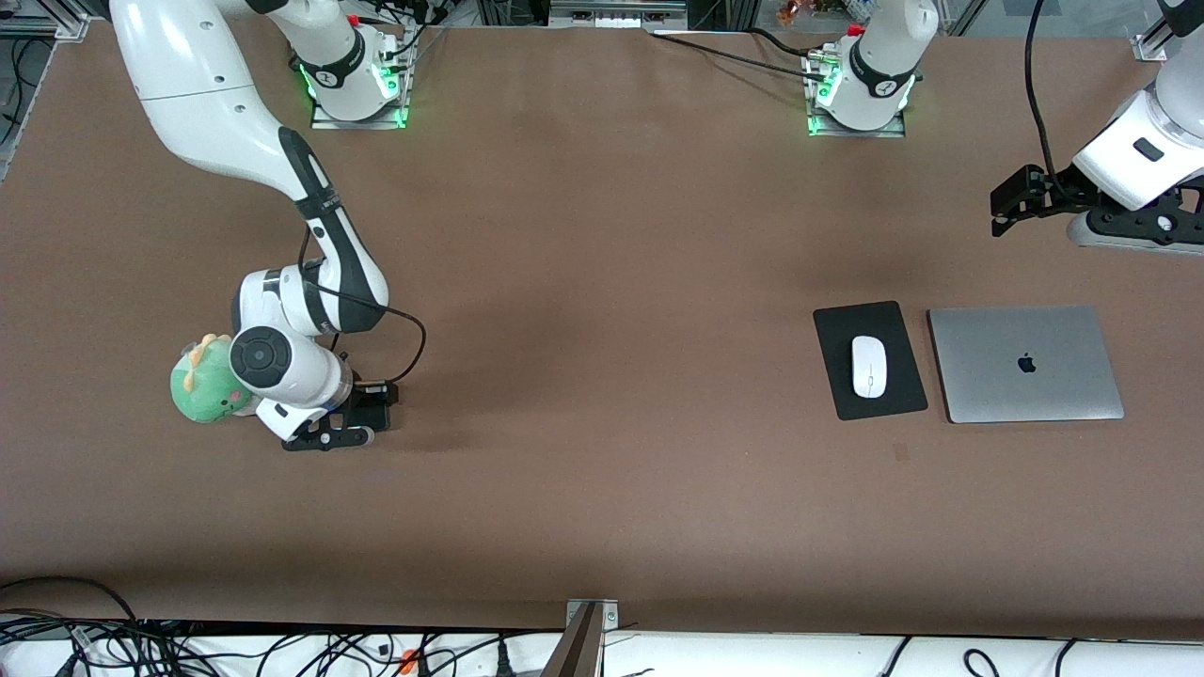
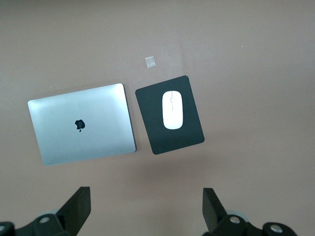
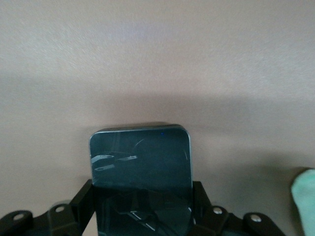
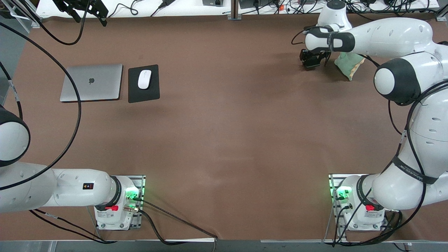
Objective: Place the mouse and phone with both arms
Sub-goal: 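Carry the black phone with the right gripper toward the green plush toy, then lower the phone beside the plush toy and open the right gripper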
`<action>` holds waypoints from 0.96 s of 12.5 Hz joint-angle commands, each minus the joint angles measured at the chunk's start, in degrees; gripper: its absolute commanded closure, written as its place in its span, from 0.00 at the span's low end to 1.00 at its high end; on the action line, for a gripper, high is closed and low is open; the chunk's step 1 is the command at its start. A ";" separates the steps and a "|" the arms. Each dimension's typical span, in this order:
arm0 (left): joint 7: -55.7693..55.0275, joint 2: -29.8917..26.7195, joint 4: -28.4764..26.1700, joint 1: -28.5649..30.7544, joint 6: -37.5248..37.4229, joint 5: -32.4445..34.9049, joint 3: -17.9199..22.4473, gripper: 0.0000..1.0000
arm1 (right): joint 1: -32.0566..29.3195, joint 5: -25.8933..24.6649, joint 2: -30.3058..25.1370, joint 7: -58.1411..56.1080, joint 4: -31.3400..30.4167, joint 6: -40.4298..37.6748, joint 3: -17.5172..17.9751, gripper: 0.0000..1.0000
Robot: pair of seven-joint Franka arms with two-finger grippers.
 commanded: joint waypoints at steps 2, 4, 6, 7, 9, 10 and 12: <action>1.59 0.55 1.26 -0.17 -0.23 0.36 0.27 0.00 | -0.61 0.88 -3.51 -0.45 -4.11 2.74 1.17 0.12; 1.50 0.55 1.26 -0.17 -0.23 0.36 0.27 0.00 | -0.52 4.19 -6.93 -0.27 -2.89 -2.16 1.52 0.00; 1.59 0.55 1.26 -0.17 -0.23 0.45 0.27 0.00 | -0.26 4.92 -11.41 0.16 -2.61 -6.99 1.61 0.00; 1.59 0.55 1.26 -0.17 -0.23 0.45 0.27 0.00 | 0.00 4.92 -14.22 1.30 -2.09 -9.89 1.61 0.00; 1.59 0.55 1.26 -0.17 -0.23 0.45 0.27 0.00 | 0.18 4.92 -19.23 2.62 1.85 -20.15 2.13 0.00; 1.68 0.55 1.26 -0.08 -0.23 0.45 0.27 0.00 | 0.18 4.83 -21.86 2.63 3.87 -26.03 2.14 0.00; 2.11 0.55 1.26 -0.08 -0.23 0.45 0.27 0.00 | 0.18 4.57 -26.70 2.01 5.82 -35.19 1.87 0.00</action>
